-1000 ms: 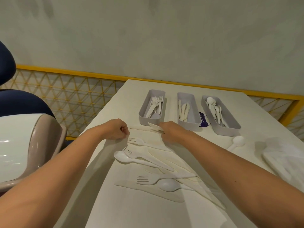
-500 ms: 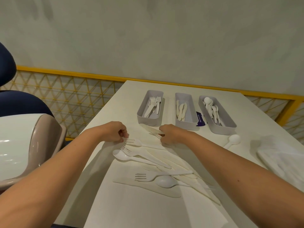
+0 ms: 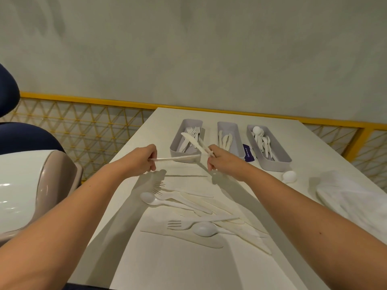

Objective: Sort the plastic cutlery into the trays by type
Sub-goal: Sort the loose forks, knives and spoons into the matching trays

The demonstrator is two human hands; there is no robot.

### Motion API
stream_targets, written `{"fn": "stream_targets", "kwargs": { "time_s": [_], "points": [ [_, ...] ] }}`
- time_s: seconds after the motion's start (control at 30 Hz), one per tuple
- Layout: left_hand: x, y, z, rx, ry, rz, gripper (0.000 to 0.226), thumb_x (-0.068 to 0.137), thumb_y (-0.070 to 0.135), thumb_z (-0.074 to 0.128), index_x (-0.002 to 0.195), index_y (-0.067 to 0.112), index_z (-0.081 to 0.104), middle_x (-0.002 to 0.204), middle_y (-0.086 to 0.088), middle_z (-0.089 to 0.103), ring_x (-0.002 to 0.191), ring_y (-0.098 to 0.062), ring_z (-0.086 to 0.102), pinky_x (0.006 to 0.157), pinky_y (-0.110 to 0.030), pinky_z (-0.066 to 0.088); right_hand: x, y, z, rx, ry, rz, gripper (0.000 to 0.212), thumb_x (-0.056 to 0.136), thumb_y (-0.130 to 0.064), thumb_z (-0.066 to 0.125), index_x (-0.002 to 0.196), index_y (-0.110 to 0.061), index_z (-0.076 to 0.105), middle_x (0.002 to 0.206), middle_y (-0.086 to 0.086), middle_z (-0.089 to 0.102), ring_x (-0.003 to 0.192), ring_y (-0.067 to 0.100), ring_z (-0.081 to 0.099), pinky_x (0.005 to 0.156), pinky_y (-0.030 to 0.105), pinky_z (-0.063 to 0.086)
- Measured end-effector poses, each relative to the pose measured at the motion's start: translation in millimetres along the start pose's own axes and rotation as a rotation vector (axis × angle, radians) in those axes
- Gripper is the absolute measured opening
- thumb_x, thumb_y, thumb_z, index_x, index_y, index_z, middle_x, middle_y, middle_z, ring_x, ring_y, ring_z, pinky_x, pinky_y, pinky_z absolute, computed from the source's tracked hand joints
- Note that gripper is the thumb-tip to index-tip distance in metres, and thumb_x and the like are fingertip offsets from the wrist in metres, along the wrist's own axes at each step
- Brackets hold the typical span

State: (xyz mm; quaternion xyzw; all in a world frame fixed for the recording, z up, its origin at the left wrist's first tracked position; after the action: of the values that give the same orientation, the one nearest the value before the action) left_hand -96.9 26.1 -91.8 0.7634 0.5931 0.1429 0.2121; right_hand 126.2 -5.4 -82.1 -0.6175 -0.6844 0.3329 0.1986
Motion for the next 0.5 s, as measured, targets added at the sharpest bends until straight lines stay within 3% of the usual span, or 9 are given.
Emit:
{"fn": "stream_targets", "kwargs": {
  "time_s": [0.07,0.17,0.27,0.4,0.5],
  "points": [
    [-2,9,1,-0.099,0.005,-0.001,0.025,0.095,-0.001,0.032,0.08,0.018,0.038,0.084,-0.003,0.067,0.074,-0.018,0.057,0.061,-0.025,0.041,1,-2,-6,0.132,0.078,0.003,0.017,0.092,-0.002,0.039,0.105,-0.009,0.047,0.087,0.01,0.053,0.073,0.019,0.048,0.069,0.029,0.04],
    [-6,29,8,-0.331,0.005,0.017,0.023,0.097,-0.002,0.031,0.086,0.016,0.041,0.081,-0.006,0.065,0.067,-0.017,0.059,0.06,-0.024,0.041,-4,-2,-9,0.453,0.117,0.064,0.018,0.091,0.002,0.039,0.106,-0.005,0.047,0.081,0.011,0.054,0.064,0.016,0.054,0.065,0.027,0.045],
    [-7,54,18,-0.567,0.019,0.04,0.024,0.097,-0.005,0.029,0.092,0.01,0.047,0.078,-0.008,0.062,0.06,-0.016,0.06,0.061,-0.026,0.044,-8,-3,-5,0.76,0.077,0.082,0.012,0.095,-0.003,0.033,0.094,-0.007,0.045,0.066,0.008,0.046,0.055,0.018,0.043,0.056,0.028,0.038],
    [-5,88,31,-0.783,0.046,0.014,0.023,0.095,-0.007,0.028,0.101,0.004,0.048,0.075,-0.009,0.061,0.061,-0.015,0.062,0.063,-0.026,0.05,-9,-6,1,0.829,0.074,0.086,0.013,0.098,-0.014,0.04,0.087,-0.012,0.048,0.058,0.003,0.038,0.048,0.014,0.033,0.047,0.024,0.032],
    [-3,111,42,-0.785,0.033,0.012,0.024,0.092,-0.007,0.028,0.102,0.002,0.048,0.078,-0.01,0.061,0.07,-0.021,0.062,0.072,-0.032,0.053,-8,-6,1,0.908,0.116,0.086,0.018,0.101,-0.019,0.037,0.087,-0.012,0.048,0.057,0.003,0.035,0.042,0.011,0.031,0.039,0.02,0.027]
  ]
}}
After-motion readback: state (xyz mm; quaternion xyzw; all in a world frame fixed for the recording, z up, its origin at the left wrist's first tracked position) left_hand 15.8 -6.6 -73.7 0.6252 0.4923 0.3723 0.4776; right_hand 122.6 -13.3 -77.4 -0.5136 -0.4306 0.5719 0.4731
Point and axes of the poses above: each hand's wrist, its own x-axis towards the middle knuckle, its own z-axis out of the palm, y = z × x, the point moved 5 cm from there along x, towards the middle knuckle
